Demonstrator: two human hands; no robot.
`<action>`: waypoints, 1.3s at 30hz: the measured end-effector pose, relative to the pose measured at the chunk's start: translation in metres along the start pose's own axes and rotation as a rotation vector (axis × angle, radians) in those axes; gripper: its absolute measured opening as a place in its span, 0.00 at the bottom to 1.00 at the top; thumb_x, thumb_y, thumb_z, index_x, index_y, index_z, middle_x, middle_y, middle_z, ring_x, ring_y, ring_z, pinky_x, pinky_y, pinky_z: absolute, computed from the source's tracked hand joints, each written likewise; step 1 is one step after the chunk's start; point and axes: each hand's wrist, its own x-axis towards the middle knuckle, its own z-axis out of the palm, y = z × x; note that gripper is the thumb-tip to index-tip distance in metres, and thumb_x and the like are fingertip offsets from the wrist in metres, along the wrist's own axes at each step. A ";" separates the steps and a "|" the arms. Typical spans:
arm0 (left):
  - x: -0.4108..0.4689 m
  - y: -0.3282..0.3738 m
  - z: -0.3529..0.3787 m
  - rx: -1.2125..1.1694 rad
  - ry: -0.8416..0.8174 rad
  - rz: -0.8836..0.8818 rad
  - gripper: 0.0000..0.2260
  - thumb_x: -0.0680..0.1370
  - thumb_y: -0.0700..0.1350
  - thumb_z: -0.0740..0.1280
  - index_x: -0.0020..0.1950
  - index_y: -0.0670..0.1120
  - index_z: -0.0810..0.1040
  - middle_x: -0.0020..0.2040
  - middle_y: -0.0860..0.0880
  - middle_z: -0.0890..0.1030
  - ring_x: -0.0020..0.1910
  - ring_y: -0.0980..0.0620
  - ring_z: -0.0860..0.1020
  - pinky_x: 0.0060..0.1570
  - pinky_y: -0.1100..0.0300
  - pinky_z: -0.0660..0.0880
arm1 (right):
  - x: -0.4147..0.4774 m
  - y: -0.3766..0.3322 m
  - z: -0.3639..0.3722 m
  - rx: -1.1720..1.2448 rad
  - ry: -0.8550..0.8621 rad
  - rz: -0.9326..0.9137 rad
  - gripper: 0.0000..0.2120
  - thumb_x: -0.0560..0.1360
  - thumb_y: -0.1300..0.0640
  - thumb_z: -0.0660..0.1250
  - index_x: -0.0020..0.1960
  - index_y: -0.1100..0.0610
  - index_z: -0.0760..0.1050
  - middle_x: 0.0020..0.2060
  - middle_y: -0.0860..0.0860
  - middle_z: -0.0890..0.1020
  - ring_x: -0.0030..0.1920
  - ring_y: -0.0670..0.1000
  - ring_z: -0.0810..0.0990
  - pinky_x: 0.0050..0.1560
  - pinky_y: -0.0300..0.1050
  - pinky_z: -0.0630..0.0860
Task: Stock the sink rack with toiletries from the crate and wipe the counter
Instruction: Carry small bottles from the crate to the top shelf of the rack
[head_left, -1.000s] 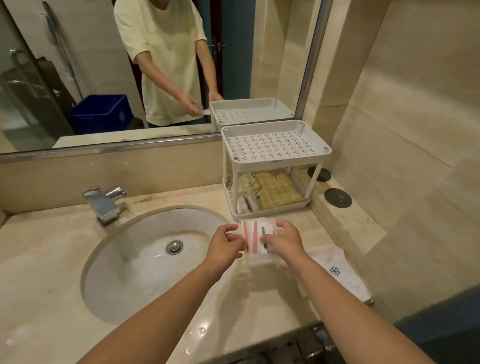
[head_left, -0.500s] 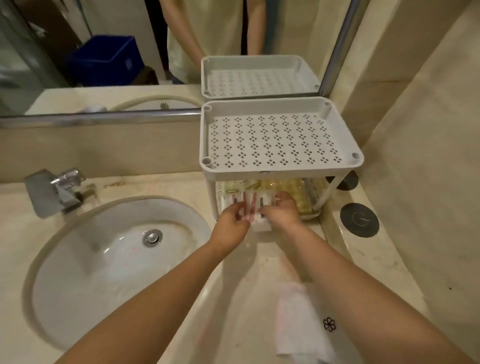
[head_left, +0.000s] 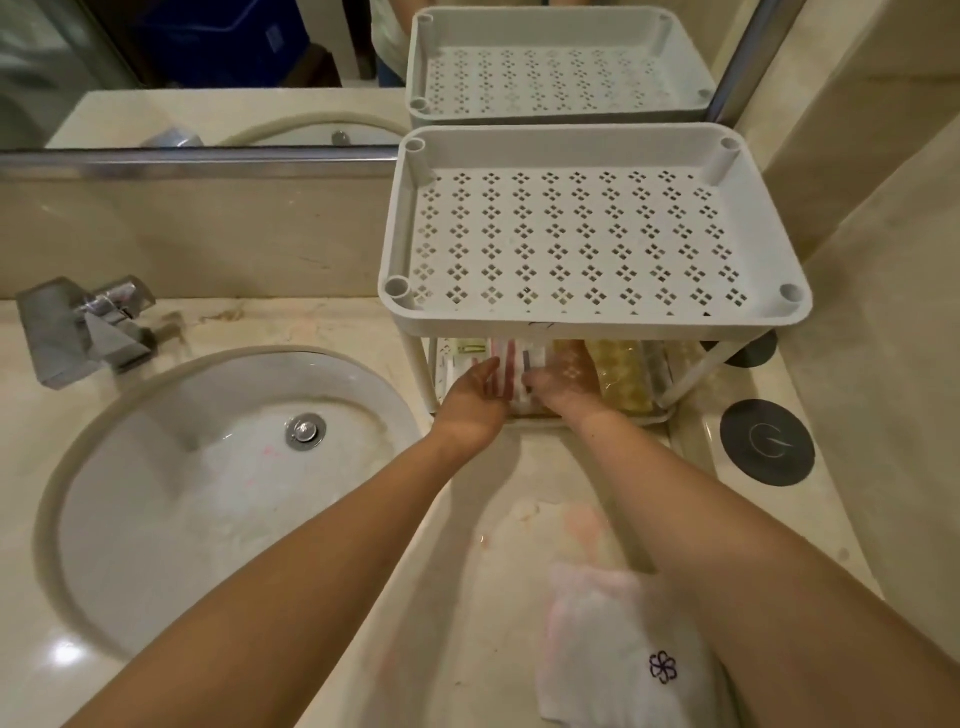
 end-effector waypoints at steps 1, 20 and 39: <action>-0.001 -0.001 0.000 -0.008 -0.005 -0.018 0.22 0.80 0.33 0.59 0.75 0.41 0.63 0.71 0.44 0.70 0.70 0.46 0.70 0.58 0.69 0.68 | -0.001 0.001 0.002 -0.047 0.002 -0.006 0.28 0.73 0.63 0.70 0.70 0.56 0.64 0.63 0.56 0.76 0.63 0.58 0.76 0.53 0.43 0.73; -0.048 -0.024 -0.014 -0.037 0.161 0.101 0.19 0.77 0.35 0.60 0.67 0.45 0.73 0.58 0.52 0.78 0.58 0.53 0.77 0.57 0.61 0.73 | -0.064 0.023 0.006 -0.013 0.170 -0.241 0.27 0.72 0.57 0.72 0.70 0.52 0.69 0.67 0.51 0.70 0.64 0.52 0.74 0.58 0.45 0.75; -0.184 -0.123 -0.118 -0.329 0.474 0.024 0.17 0.77 0.34 0.61 0.63 0.47 0.74 0.50 0.52 0.79 0.44 0.57 0.77 0.38 0.72 0.73 | -0.204 -0.016 0.104 0.162 -0.202 -0.361 0.18 0.72 0.56 0.69 0.60 0.49 0.73 0.49 0.43 0.77 0.49 0.46 0.78 0.50 0.44 0.77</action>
